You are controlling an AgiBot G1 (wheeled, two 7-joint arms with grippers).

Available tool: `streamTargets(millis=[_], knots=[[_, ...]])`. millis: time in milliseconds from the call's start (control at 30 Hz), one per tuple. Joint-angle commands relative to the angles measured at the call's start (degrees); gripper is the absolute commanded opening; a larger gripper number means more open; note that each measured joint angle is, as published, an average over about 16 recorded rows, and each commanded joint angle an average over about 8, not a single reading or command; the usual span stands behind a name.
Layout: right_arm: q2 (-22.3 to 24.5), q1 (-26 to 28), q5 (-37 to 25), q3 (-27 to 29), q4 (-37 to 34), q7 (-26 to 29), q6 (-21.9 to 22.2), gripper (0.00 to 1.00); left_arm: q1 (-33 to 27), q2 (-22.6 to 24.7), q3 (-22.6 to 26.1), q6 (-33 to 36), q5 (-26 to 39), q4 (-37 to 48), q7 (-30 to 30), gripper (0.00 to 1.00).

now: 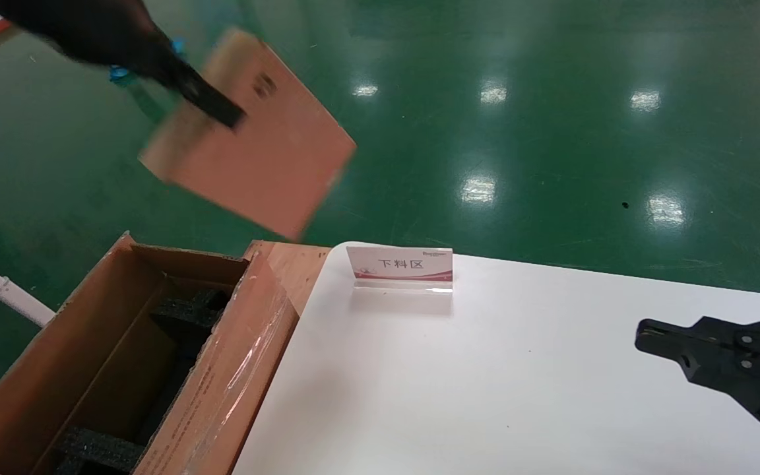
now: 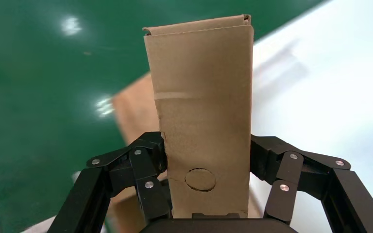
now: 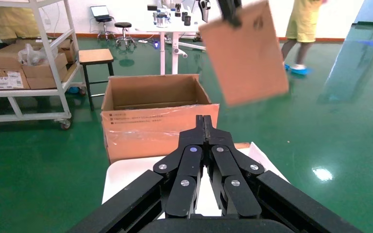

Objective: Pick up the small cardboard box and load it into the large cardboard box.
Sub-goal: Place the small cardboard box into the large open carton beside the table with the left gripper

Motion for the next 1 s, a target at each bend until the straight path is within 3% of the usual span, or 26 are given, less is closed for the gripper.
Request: streamTargets(millis=[33,233,567,600,867,1000], knots=[[0.00,0.00,0.00,-0.01,0.00,0.00,0.00,0.00,-2.45,1.33,-0.42,1.39,1.19,3.04,1.66,0.00],[0.01,0.01,0.02,-0.03,0.00,-0.01,0.01,0.00,-5.93,2.68,3.74,7.84,1.88,7.10,4.65,0.00],[0.03,0.02,0.04,-0.07,0.00,-0.03,0.03,0.00,-10.00,0.13,19.89,8.38,-2.18,3.84,3.77,0.00],[0.03,0.02,0.05,-0.07,0.00,-0.03,0.03,0.03,-10.16,-0.26,21.08,8.24,-2.51,3.47,3.50,0.00],[0.04,0.02,0.07,-0.10,0.00,-0.05,0.04,1.00,-10.34,-4.34,26.10,6.50,-1.77,0.62,1.97,0.00],[0.04,0.03,0.08,-0.11,0.00,-0.06,0.05,1.00,-9.93,-7.07,26.47,5.09,0.37,-0.46,1.60,0.00]])
